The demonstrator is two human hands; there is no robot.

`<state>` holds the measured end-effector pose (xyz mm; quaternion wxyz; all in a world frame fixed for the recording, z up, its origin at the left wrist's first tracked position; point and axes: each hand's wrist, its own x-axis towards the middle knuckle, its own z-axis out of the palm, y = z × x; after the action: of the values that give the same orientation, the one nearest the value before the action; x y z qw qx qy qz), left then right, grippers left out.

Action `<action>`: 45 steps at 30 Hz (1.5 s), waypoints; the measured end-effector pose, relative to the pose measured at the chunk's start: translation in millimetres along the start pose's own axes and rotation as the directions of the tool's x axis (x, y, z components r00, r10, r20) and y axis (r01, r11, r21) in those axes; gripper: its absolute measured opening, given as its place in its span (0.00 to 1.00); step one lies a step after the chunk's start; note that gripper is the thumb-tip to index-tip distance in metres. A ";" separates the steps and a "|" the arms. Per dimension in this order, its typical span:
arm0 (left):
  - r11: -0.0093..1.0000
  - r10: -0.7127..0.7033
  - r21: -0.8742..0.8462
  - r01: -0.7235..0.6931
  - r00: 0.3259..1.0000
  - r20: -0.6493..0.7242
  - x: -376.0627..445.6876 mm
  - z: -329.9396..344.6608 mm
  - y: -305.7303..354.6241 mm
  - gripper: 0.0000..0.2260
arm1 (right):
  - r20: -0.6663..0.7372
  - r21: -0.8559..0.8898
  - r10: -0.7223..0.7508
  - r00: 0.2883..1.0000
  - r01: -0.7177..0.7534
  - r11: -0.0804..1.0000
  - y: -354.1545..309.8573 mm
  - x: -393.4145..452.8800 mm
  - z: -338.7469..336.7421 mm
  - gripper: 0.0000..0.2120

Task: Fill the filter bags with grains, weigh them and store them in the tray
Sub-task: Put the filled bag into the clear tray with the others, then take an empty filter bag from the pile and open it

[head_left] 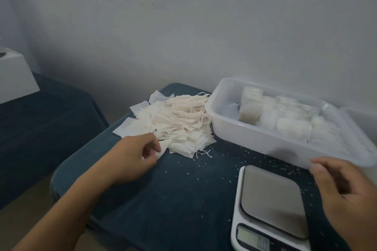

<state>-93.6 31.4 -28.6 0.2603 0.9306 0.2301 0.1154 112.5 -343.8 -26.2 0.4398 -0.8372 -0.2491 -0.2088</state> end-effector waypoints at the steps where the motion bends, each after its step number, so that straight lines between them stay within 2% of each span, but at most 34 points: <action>1: 0.992 0.030 -0.124 -0.026 0.999 0.030 -1.8 -3.7 9.4 0.06 | 0.016 -0.010 -0.013 1.000 0.013 1.000 -3.9 -0.4 -0.6 0.08; 3: 0.919 0.137 -0.387 -0.081 0.983 0.120 -4.4 -12.8 33.4 0.08 | 0.062 0.011 -0.016 0.998 0.015 1.000 -10.1 0.1 -1.3 0.02; 4: 0.850 0.197 -0.520 -0.087 0.967 0.161 -5.4 -17.7 46.6 0.08 | 0.087 0.041 -0.003 0.996 0.000 0.999 -13.0 0.5 -1.4 0.04; 6: 0.635 0.300 -0.772 -0.037 0.932 0.202 -5.6 -23.7 73.2 0.06 | 0.146 0.163 0.020 0.989 -0.044 0.986 -17.9 -0.5 -0.2 0.07; 8: 0.382 0.359 -0.922 0.059 0.910 0.207 1.5 -21.1 95.4 0.06 | 0.233 0.348 0.041 0.972 -0.122 0.930 -20.5 -1.6 3.3 0.08; 10: 0.215 0.396 -0.970 0.117 0.897 0.196 13.8 -11.3 119.3 0.06 | 0.363 0.545 0.031 0.931 -0.239 0.804 -20.1 -0.6 5.2 0.13; 13: 0.107 0.421 -0.979 0.175 0.884 0.204 35.1 14.8 157.2 0.06 | 0.546 0.736 0.019 0.838 -0.490 0.466 -19.6 0.8 4.3 0.30; 14: 0.102 0.416 -0.975 0.198 0.882 0.222 42.5 25.2 168.3 0.07 | 0.558 0.757 0.032 0.829 -0.525 0.390 -19.6 2.0 3.9 0.31; 16: 0.127 0.414 -0.959 0.252 0.865 0.282 56.4 47.3 187.7 0.07 | 0.517 0.778 0.105 0.849 -0.518 0.356 -19.8 4.9 3.7 0.28; 18: 0.194 0.412 -0.944 0.266 0.852 0.324 65.7 68.1 201.6 0.07 | 0.407 0.782 0.212 0.889 -0.458 0.422 -18.7 7.7 3.7 0.20; 21: 0.327 0.326 -0.933 0.147 0.910 0.257 70.4 99.3 209.1 0.11 | 0.189 0.678 0.324 0.927 -0.362 0.640 -11.4 10.1 1.6 0.10; 23: 0.442 0.293 -0.897 0.006 0.944 0.150 65.5 114.6 207.2 0.03 | 0.111 0.585 0.278 0.954 -0.289 0.758 -5.2 10.7 -1.3 0.06; 24: 0.491 0.314 -0.869 -0.063 0.943 0.109 61.9 119.6 205.2 0.06 | 0.113 0.562 0.231 0.966 -0.254 0.787 -3.7 10.9 -3.0 0.05; 26: 0.529 0.392 -0.829 -0.180 0.919 0.050 54.1 126.9 200.0 0.18 | 0.185 0.543 0.112 0.976 -0.196 0.817 -3.9 10.5 -6.9 0.05; 28: 0.546 0.471 -0.778 -0.311 0.882 -0.022 48.1 130.0 199.7 0.21 | 0.261 0.469 -0.007 0.965 -0.120 0.875 -6.3 10.0 -11.0 0.04; 30: 0.583 0.513 -0.691 -0.428 0.853 -0.096 43.6 132.4 202.2 0.18 | 0.295 0.358 -0.093 0.951 -0.019 0.934 -6.4 8.6 -12.9 0.04; 32: 0.577 0.536 -0.640 -0.508 0.826 -0.172 42.3 132.6 205.1 0.10 | 0.294 0.309 -0.132 0.947 0.037 0.950 -5.7 8.2 -13.1 0.05; 34: 0.562 0.540 -0.636 -0.529 0.817 -0.202 41.8 131.4 206.5 0.06 | 0.279 0.298 -0.127 0.952 0.040 0.954 -3.7 8.4 -13.1 0.05; 37: 0.575 0.491 -0.637 -0.514 0.839 -0.234 42.5 132.8 204.8 0.09 | 0.227 0.272 -0.115 0.967 0.050 0.961 -0.8 7.5 -11.8 0.02; 40: 0.602 0.455 -0.612 -0.514 0.850 -0.266 41.1 133.4 205.6 0.09 | 0.090 0.250 -0.113 0.990 0.087 0.964 -0.8 6.3 -8.5 0.12; 43: 0.623 0.421 -0.596 -0.506 0.860 -0.290 41.9 133.9 203.3 0.08 | -0.041 0.163 -0.228 0.973 0.232 0.959 -1.4 6.3 -6.4 0.13; 45: 0.625 0.400 -0.601 -0.498 0.866 -0.301 42.5 133.8 202.9 0.09 | -0.074 0.109 -0.306 0.949 0.313 0.944 -0.8 6.3 -5.6 0.11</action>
<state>62.7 -159.5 -27.6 0.5184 0.7938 -0.0483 0.3144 116.2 -346.6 -19.2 0.4576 -0.7538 -0.3769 -0.2834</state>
